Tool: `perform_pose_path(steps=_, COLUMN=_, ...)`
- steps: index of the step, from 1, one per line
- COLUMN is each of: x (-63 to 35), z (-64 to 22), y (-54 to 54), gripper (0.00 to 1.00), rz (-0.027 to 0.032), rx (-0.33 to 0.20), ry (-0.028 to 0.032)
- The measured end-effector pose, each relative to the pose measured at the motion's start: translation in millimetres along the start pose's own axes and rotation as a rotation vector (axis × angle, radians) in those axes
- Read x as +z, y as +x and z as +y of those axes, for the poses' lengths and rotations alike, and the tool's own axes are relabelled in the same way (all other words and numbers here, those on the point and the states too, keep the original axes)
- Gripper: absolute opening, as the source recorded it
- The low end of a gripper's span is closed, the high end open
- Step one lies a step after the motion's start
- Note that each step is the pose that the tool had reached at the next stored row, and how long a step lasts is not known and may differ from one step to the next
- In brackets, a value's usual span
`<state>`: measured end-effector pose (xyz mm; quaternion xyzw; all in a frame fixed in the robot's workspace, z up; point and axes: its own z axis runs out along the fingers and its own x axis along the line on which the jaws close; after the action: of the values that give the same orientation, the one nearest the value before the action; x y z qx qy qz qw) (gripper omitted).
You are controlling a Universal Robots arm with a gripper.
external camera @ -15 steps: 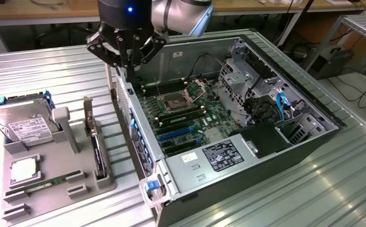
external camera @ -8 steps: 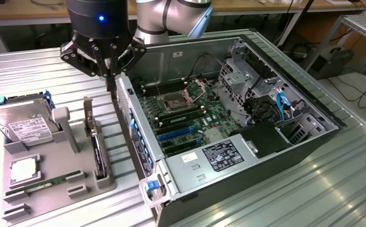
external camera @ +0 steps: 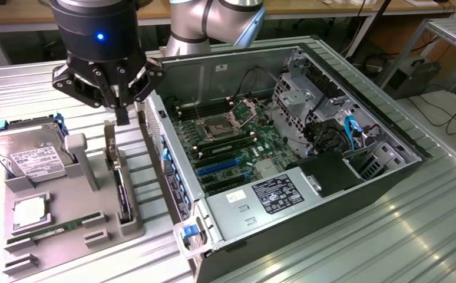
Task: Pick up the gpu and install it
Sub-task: 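Reach for the gpu, then pick up the gpu and move the gpu toward the slot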
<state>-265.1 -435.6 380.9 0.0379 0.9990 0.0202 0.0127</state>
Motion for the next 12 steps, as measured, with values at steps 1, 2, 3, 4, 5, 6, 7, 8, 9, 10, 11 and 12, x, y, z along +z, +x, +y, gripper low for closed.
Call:
perform_pose_path(steps=1, x=1.0, z=-1.2, y=2.5, gripper=0.11, rz=0.0002, rx=0.0, ry=0.0013)
perform_pose_path(steps=2, x=1.7, z=-2.1, y=4.4, gripper=0.11, rz=0.0004, rx=0.0, ry=0.0023)
perform_pose_path(steps=3, x=2.9, z=-3.5, y=7.5, gripper=0.11, rz=0.0006, rx=0.0, ry=0.0042)
perform_pose_path(steps=4, x=3.9, z=-4.8, y=10.8, gripper=0.11, rz=0.001, rx=0.0, ry=0.0069)
perform_pose_path(steps=5, x=4.6, z=-5.5, y=13.0, gripper=0.11, rz=0.0013, rx=0.0, ry=0.0091)
perform_pose_path(steps=6, x=5.2, z=-5.9, y=14.1, gripper=0.11, rz=0.0031, rx=0.0, ry=0.0127)
perform_pose_path(steps=7, x=5.1, z=-6.1, y=14.1, gripper=0.11, rz=0.0041, rx=0.0, ry=0.0138)
perform_pose_path(steps=8, x=5.1, z=-6.0, y=14.2, gripper=0.11, rz=0.0042, rx=0.0, ry=0.0138)
perform_pose_path(steps=9, x=5.1, z=-6.1, y=14.2, gripper=0.11, rz=0.0042, rx=0.0, ry=0.0139)
perform_pose_path(steps=10, x=5.2, z=-6.1, y=14.2, gripper=0.11, rz=0.0042, rx=0.0, ry=0.0138)
perform_pose_path(steps=11, x=5.2, z=-6.1, y=14.2, gripper=0.11, rz=0.0042, rx=0.0, ry=0.0138)
perform_pose_path(steps=12, x=5.2, z=-6.0, y=14.2, gripper=0.11, rz=0.0042, rx=0.0, ry=0.0138)
